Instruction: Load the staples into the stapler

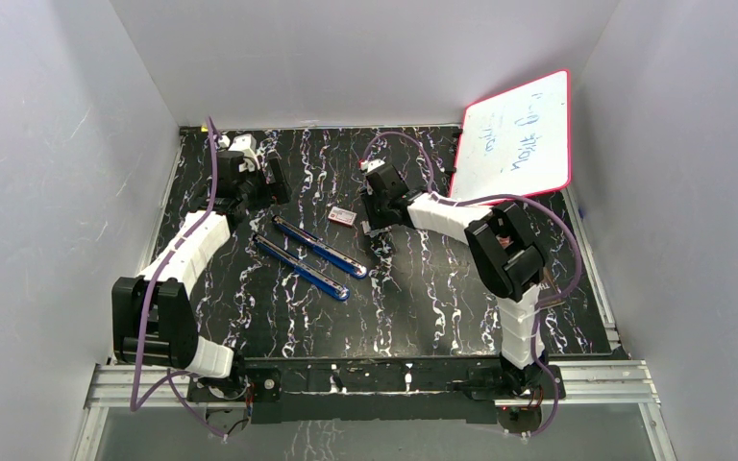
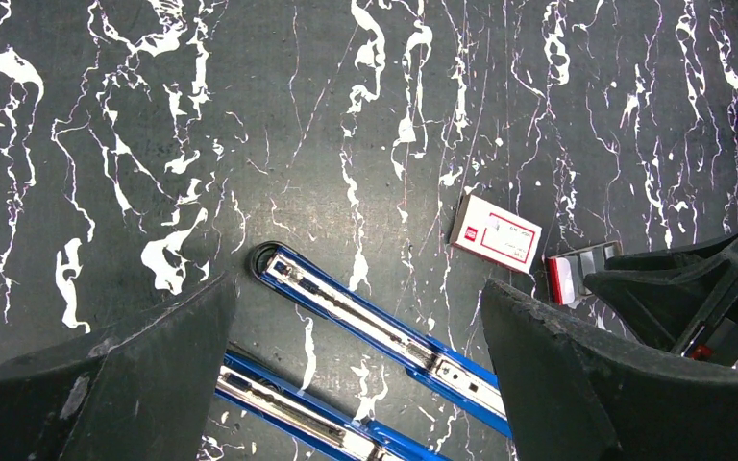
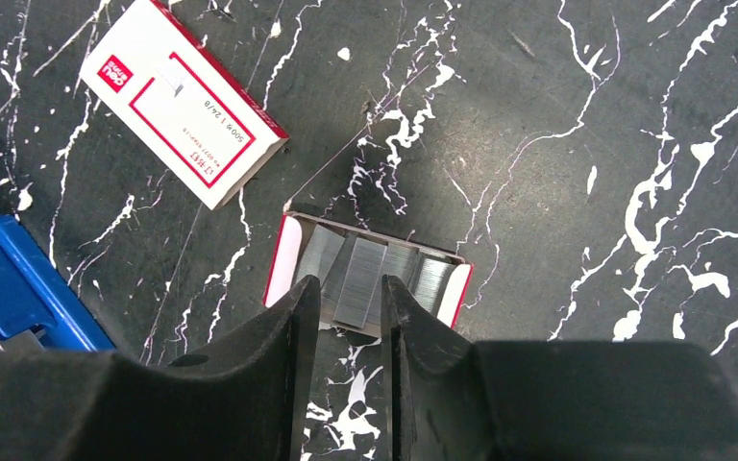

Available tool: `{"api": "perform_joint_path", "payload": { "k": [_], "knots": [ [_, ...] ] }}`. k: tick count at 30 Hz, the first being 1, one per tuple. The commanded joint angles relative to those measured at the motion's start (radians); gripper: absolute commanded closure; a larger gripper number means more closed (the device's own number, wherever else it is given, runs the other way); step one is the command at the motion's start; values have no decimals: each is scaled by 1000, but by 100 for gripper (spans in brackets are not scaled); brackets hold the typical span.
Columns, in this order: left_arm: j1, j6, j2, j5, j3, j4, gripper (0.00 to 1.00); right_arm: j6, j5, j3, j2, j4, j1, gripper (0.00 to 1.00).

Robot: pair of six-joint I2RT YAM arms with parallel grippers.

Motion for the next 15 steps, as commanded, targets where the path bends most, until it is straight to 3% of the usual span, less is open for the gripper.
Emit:
{"api": "perform_joint_path", "payload": {
  "k": [1,15],
  "knots": [
    [5,6,-4,14,27,-10,3,-9,21,57,21,0,5,63],
    [5,6,1,18,34,-16,3,-12,36,62,37,-18,15,64]
  ]
}}
